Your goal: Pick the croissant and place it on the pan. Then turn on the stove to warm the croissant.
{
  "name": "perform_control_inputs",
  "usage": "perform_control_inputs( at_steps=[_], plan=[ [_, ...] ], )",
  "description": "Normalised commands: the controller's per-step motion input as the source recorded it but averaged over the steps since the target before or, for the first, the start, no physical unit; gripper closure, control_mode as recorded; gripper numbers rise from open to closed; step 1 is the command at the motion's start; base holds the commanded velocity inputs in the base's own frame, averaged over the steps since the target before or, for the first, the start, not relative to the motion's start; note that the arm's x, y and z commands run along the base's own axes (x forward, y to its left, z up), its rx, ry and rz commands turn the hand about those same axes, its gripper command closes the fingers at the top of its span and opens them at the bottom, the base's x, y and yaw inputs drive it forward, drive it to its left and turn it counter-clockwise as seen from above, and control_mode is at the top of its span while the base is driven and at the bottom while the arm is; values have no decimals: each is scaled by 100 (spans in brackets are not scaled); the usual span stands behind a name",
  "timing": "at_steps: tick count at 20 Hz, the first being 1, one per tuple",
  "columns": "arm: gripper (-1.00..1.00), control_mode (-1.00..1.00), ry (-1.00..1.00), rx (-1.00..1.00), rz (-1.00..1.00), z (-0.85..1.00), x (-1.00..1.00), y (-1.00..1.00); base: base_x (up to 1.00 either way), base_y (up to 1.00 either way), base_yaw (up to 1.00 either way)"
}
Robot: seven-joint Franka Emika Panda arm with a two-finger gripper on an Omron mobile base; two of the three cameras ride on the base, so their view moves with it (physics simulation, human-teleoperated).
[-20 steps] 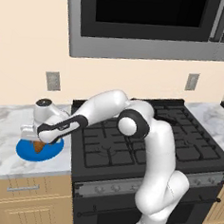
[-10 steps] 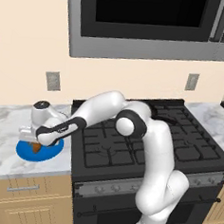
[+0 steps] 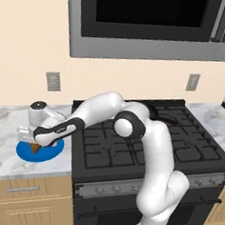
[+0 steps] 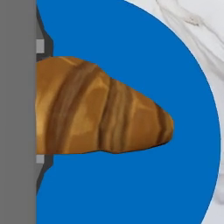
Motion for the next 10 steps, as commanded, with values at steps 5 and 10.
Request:
perform_control_inputs(
  at_steps=[5,10],
  plan=[
    [100,-100,-10,0,0,2,-14,-22,0,0,0],
    [100,-100,-27,0,0,46,-27,-30,0,0,0]
  ],
)
